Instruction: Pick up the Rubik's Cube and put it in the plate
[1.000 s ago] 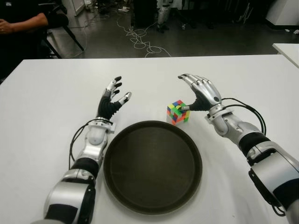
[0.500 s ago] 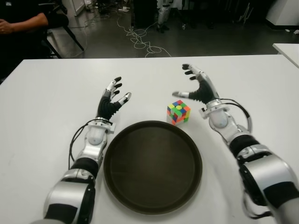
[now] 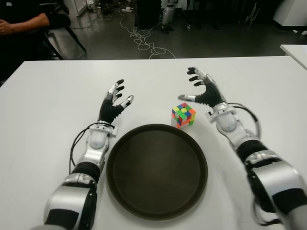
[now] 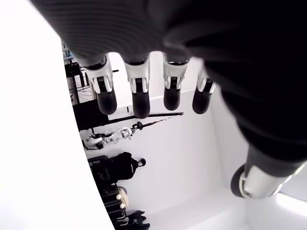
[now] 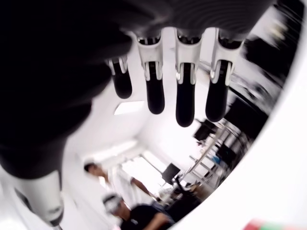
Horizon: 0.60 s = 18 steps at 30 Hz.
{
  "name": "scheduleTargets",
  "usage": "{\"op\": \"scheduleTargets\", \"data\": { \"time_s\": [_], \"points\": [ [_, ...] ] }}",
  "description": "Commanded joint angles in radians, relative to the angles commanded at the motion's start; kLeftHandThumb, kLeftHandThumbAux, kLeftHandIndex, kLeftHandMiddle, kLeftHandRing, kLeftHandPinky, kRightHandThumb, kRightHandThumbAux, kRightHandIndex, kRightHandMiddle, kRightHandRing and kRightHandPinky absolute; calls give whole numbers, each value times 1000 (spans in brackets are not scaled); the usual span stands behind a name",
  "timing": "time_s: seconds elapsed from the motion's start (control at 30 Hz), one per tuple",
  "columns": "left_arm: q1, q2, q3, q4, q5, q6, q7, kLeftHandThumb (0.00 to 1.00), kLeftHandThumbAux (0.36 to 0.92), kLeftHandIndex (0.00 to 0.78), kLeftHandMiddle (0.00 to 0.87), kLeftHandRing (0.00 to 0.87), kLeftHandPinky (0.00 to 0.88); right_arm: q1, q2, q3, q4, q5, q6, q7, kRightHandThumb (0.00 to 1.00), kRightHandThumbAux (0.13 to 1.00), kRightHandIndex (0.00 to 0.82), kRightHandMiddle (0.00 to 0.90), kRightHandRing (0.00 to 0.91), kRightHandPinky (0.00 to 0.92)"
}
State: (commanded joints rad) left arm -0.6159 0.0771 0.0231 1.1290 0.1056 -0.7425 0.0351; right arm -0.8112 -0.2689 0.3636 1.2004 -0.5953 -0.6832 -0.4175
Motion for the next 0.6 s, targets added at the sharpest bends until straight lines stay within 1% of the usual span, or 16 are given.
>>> {"op": "scheduleTargets", "data": {
  "time_s": [0.1,0.17,0.3,0.37,0.47,0.53,0.6],
  "points": [
    [0,0,0,1,0,2,0,51,611,48,86,75,95,-15,-17,55,2,-69,53,-16,0,683,233,269,298,322],
    [0,0,1,1,-2,3,-1,58,604,51,89,79,96,-21,-22,76,3,-91,77,-16,0,673,232,270,295,303],
    [0,-1,4,2,-6,4,-7,58,593,49,90,78,95,-30,-28,105,1,-121,119,-7,0,672,233,271,288,287],
    [1,-1,5,1,-8,4,-9,58,590,50,88,74,90,-34,-31,119,0,-133,140,-2,0,672,236,270,276,255],
    [0,0,5,3,-9,4,-12,61,584,48,86,72,87,-38,-33,135,-4,-143,167,2,0,668,236,268,267,237],
    [-1,1,5,4,-9,5,-16,64,580,46,84,71,87,-37,-36,143,-18,-150,180,4,0,666,234,267,263,232],
    [-1,3,4,6,-9,5,-20,61,571,43,84,70,88,-36,-39,150,-34,-154,188,3,0,668,236,277,274,251]
  ]
}}
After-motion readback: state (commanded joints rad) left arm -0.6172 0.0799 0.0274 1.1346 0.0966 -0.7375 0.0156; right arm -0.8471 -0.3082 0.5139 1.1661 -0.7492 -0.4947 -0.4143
